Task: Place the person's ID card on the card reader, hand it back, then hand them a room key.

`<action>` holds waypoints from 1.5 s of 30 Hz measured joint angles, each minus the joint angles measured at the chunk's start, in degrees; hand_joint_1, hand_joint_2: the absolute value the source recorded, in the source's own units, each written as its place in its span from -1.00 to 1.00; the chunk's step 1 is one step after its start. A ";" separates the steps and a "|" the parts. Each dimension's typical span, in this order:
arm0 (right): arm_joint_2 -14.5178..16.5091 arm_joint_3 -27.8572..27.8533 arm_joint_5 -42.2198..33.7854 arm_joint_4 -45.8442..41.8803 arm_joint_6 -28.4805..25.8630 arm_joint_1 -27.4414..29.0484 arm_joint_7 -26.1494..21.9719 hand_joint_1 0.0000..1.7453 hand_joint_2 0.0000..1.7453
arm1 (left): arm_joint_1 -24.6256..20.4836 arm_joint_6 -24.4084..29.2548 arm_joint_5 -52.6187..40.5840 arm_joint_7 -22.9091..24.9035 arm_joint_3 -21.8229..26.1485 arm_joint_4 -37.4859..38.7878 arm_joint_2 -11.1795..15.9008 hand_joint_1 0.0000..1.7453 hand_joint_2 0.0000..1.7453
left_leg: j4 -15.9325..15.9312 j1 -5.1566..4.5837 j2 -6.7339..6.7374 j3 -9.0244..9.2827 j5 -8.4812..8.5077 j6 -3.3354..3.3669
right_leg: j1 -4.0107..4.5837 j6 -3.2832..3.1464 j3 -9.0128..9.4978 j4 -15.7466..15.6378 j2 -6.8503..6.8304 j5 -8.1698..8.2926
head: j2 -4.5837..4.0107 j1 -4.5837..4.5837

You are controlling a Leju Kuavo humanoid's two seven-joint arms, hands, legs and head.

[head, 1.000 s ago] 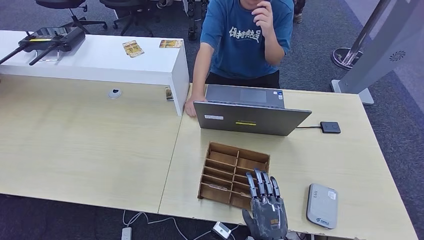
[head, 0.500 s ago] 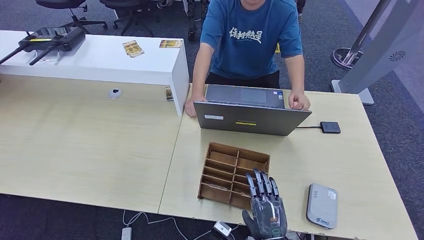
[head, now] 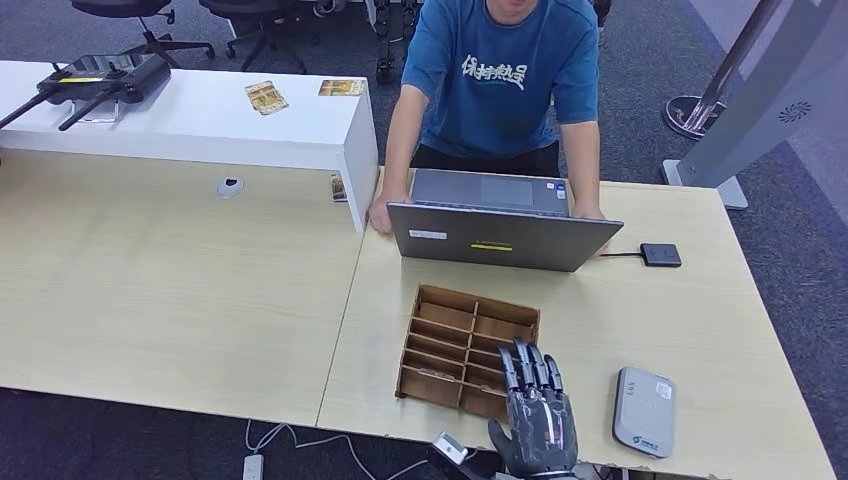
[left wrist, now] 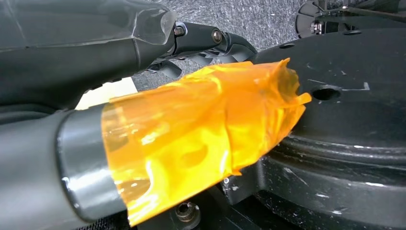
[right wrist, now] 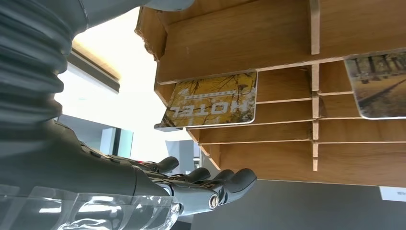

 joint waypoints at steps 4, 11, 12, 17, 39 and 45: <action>0.00 -0.20 -0.11 0.00 -0.04 0.04 0.01 -1.00 1.00 | 0.00 0.00 0.04 0.00 0.00 0.00 0.00 -1.00 -1.00 | 0.00 0.00 0.00 0.00 0.00 0.00 | 0.00 0.00 0.00 0.00 0.00 0.00 | 0.00 0.00; 0.00 -0.23 -0.11 0.00 -0.07 0.12 0.03 -1.00 1.00 | 0.00 0.00 0.07 0.02 0.00 0.00 0.00 -1.00 -1.00 | 0.00 0.00 0.00 0.00 0.00 0.00 | 0.00 0.00 0.00 0.00 0.00 0.00 | 0.00 0.00; 0.00 -0.23 -0.13 0.00 -0.13 0.14 0.05 -1.00 1.00 | 0.00 0.00 0.08 0.02 0.00 0.00 0.00 -1.00 -1.00 | 0.00 0.00 0.00 0.00 0.00 0.00 | 0.00 0.00 0.00 0.00 0.00 0.00 | 0.00 0.00; -0.01 -0.34 -0.58 -0.22 -1.40 0.72 0.43 -1.00 1.00 | 0.01 0.08 0.33 0.02 0.00 0.00 -0.15 -1.00 -1.00 | 0.00 0.00 0.00 0.00 0.00 0.00 | 0.00 0.00 0.00 0.00 0.00 0.00 | 0.00 0.01; -1.09 -0.69 -2.61 -3.39 -2.09 2.96 1.47 -1.00 1.00 | 0.07 0.26 1.12 0.00 0.00 0.00 -0.44 -1.00 -1.00 | 0.00 0.00 0.00 0.00 0.00 0.00 | 0.00 0.00 0.00 0.00 0.00 0.00 | 0.00 0.00; -1.10 -0.69 -2.61 -3.39 -2.09 2.96 1.47 -1.00 1.00 | 0.07 0.26 1.17 0.00 0.00 0.00 -0.44 -1.00 -1.00 | 0.00 0.00 0.00 0.00 0.00 0.00 | 0.00 0.00 0.00 0.00 0.00 0.00 | 0.00 0.00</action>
